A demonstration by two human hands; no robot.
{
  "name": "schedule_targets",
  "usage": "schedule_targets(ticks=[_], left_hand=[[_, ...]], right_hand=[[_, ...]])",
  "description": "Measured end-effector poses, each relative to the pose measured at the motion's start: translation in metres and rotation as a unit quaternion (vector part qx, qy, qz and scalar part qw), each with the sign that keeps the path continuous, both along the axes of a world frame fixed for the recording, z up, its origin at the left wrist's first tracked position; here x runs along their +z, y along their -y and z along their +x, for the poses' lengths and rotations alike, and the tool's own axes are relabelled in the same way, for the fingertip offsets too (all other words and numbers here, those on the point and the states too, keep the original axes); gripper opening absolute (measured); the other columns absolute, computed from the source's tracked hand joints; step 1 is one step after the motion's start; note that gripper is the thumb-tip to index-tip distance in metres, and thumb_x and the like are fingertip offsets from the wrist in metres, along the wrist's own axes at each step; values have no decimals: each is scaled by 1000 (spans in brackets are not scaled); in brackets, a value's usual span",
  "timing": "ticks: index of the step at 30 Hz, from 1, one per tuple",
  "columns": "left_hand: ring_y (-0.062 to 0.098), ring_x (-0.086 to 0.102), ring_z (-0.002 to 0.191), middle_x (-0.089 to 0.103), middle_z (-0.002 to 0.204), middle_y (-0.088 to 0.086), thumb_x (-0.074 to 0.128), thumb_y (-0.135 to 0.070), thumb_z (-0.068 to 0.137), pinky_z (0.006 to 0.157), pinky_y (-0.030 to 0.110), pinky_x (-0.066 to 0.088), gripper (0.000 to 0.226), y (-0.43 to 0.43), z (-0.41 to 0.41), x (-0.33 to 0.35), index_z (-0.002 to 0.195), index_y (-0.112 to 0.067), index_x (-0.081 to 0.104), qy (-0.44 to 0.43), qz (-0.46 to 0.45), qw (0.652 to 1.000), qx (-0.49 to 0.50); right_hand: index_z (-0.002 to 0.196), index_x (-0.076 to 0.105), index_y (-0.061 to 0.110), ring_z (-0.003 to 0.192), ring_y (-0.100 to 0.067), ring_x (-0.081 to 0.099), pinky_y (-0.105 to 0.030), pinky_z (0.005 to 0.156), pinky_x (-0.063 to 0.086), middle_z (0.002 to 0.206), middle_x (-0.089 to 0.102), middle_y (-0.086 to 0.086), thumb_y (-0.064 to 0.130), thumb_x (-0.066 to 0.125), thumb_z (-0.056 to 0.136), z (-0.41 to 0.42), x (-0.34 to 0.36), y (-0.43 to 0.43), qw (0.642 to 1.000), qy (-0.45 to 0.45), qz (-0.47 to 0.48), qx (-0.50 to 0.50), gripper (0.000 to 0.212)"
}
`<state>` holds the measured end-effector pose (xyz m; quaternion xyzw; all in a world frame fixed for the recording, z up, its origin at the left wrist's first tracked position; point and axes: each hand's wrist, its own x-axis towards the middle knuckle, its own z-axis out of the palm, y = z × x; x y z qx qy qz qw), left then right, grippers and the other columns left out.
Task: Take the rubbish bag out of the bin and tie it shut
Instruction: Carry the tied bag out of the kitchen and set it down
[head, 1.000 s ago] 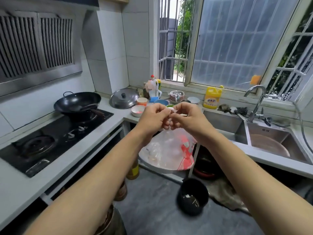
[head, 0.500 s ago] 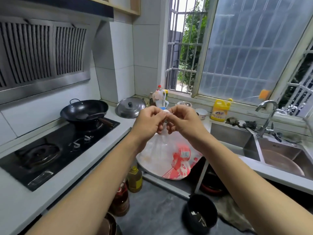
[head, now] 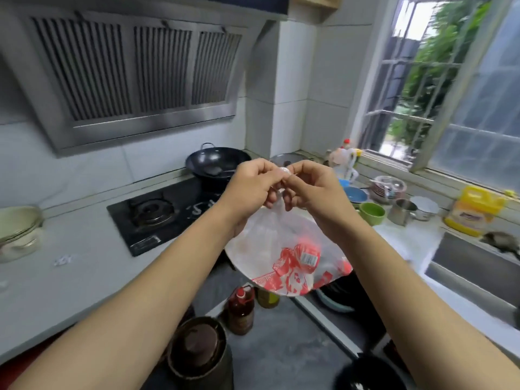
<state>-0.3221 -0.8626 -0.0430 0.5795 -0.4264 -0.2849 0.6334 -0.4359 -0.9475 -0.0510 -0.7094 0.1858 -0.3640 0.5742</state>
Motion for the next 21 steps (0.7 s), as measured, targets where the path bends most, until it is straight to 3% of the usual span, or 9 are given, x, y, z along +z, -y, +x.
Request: schedule_targets(ticks=[5, 12, 21], left_hand=[[16, 49, 58, 56, 75, 13, 61, -17, 93, 53, 27, 41, 12, -5, 4, 2, 88, -6, 61, 14, 26, 996, 83], [13, 49, 56, 57, 70, 5, 62, -15, 91, 51, 25, 40, 14, -24, -7, -6, 78, -11, 60, -26, 27, 975, 221], [16, 51, 57, 56, 67, 8, 59, -9, 91, 54, 27, 43, 16, -100, -27, -25, 75, -11, 61, -71, 15, 939, 337]], right_hand=[[90, 64, 1, 53, -18, 56, -28, 52, 49, 68, 64, -12, 2, 60, 94, 20, -6, 17, 996, 15, 13, 93, 6], [94, 63, -5, 54, -16, 57, -27, 52, 49, 70, 65, -13, 3, 61, 94, 40, -7, 22, 972, -3, -6, 236, 9], [97, 63, -10, 56, -19, 58, -27, 52, 51, 71, 62, -21, 2, 63, 93, 55, -25, -41, 934, -6, -7, 357, 13]])
